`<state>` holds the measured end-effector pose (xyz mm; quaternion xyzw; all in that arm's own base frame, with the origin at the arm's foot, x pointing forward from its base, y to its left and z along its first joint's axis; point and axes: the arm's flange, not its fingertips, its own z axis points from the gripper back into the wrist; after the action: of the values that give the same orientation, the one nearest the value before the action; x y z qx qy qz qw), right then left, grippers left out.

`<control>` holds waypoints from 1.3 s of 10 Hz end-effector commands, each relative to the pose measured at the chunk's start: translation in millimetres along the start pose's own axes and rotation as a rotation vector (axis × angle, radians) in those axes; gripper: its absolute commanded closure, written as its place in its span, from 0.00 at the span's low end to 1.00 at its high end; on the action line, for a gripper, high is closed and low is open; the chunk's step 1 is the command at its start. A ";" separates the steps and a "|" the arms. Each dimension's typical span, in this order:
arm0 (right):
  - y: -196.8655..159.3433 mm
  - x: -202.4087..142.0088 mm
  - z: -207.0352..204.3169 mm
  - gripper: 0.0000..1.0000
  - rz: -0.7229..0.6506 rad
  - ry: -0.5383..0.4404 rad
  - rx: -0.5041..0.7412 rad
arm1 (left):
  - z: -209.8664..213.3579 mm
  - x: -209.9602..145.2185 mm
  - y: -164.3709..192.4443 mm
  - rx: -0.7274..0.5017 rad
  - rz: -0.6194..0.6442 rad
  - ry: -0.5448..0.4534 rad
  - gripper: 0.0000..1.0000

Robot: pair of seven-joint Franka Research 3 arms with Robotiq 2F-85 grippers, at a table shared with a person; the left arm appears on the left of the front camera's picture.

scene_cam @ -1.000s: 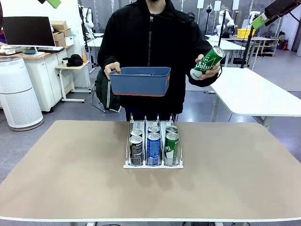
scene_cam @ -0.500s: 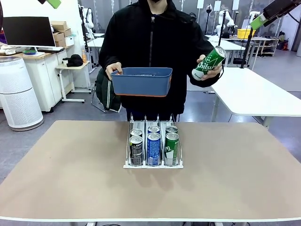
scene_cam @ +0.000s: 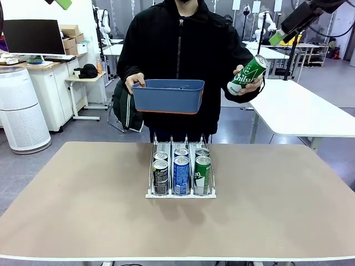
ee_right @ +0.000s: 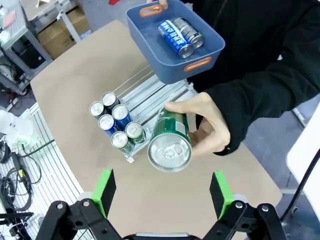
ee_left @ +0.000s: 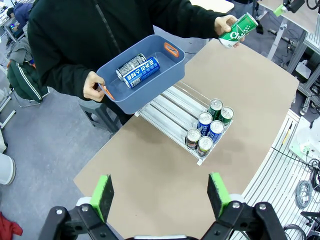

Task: Fill the beverage cans into the dispenser.
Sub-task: Pick up the Sprite handed by the human.

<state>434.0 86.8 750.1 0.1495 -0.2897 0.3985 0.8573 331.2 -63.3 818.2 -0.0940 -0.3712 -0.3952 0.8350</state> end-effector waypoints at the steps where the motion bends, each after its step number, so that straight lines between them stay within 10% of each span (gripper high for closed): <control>1: -5.0 8.3 0.9 0.00 0.033 0.014 0.040 | -0.8 -0.4 0.4 -0.001 0.005 0.002 0.00; 13: -5.8 -2.2 -49.8 0.00 0.069 0.008 0.109 | -0.8 -0.4 0.4 -0.001 0.005 0.002 0.00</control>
<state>455.9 107.6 716.2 0.1763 -0.2547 0.4335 0.8463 331.2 -63.3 818.2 -0.0940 -0.3712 -0.3951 0.8350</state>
